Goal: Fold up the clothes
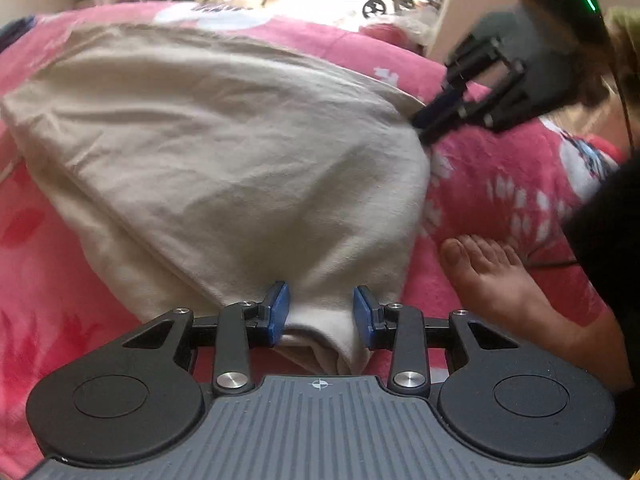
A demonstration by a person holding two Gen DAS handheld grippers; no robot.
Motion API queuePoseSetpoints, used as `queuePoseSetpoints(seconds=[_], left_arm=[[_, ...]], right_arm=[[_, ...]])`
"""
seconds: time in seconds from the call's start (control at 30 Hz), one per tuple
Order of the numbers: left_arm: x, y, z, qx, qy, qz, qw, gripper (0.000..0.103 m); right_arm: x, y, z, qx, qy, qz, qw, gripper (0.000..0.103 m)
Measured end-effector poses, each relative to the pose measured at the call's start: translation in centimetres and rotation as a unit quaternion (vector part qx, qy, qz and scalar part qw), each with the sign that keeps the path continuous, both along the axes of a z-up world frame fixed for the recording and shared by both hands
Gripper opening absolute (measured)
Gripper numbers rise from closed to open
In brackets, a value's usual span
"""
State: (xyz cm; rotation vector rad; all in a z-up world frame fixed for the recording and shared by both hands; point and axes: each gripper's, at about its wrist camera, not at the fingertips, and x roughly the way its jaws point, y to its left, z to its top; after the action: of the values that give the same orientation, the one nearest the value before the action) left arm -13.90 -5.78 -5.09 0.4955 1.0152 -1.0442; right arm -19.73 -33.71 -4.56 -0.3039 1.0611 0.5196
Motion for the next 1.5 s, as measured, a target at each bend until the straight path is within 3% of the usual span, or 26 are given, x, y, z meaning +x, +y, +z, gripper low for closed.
queuePoseSetpoints(seconds=[0.13,0.23,0.3,0.43,0.57,0.67,0.8,0.97,1.07,1.23,1.33,1.47,1.5], left_arm=[[1.0,1.0,2.2,-0.009,0.037,-0.011,0.9992,0.036],[2.1,1.2,3.6,-0.03,0.033,-0.01,0.9989,0.037],[2.9,0.7,3.6,-0.051,0.016,0.018,0.9984,0.039],[5.6,-0.4,2.5,-0.07,-0.004,0.081,0.9943,0.039],[9.1,-0.2,0.6,-0.061,0.005,0.141,0.9881,0.04],[11.6,0.7,0.2,-0.074,-0.004,0.192,0.9787,0.04],[16.1,1.9,0.3,-0.102,-0.031,0.266,0.958,0.04],[21.9,3.3,0.4,-0.135,-0.067,0.356,0.9223,0.04],[24.5,3.4,-0.3,-0.13,-0.082,0.378,0.9131,0.04],[25.8,3.4,-0.8,-0.134,-0.09,0.371,0.9147,0.038],[25.7,3.2,-0.9,-0.137,-0.099,0.358,0.9185,0.035],[26.0,3.4,-1.0,-0.15,-0.094,0.361,0.9155,0.033],[26.1,3.5,-1.0,-0.154,-0.095,0.362,0.9142,0.028]], right_arm=[[0.4,1.4,3.8,-0.037,-0.024,0.053,0.998,0.012],[2.3,3.0,6.4,-0.041,-0.058,0.09,0.993,0.012],[4.7,4.6,7.1,-0.034,-0.083,0.106,0.99,0.012],[9.6,6.9,5.9,-0.022,-0.112,0.107,0.988,0.014],[16.9,6.3,4.8,0.037,-0.094,0.015,0.995,0.017],[22.8,5.1,4.1,0.092,-0.076,-0.062,0.991,0.022],[27.5,4.8,2.9,0.116,-0.075,-0.096,0.986,0.036],[31.4,4.1,1.3,0.149,-0.054,-0.132,0.979,0.036],[32.9,4.0,0.4,0.166,-0.046,-0.143,0.975,0.036],[33.1,4.8,0.5,0.175,-0.078,-0.119,0.974,0.036],[33.7,5.0,-0.2,0.175,-0.067,-0.122,0.975,0.036],[34.3,4.4,-0.9,0.207,-0.045,-0.144,0.967,0.037],[34.4,4.1,-1.0,0.221,-0.04,-0.151,0.963,0.037]])
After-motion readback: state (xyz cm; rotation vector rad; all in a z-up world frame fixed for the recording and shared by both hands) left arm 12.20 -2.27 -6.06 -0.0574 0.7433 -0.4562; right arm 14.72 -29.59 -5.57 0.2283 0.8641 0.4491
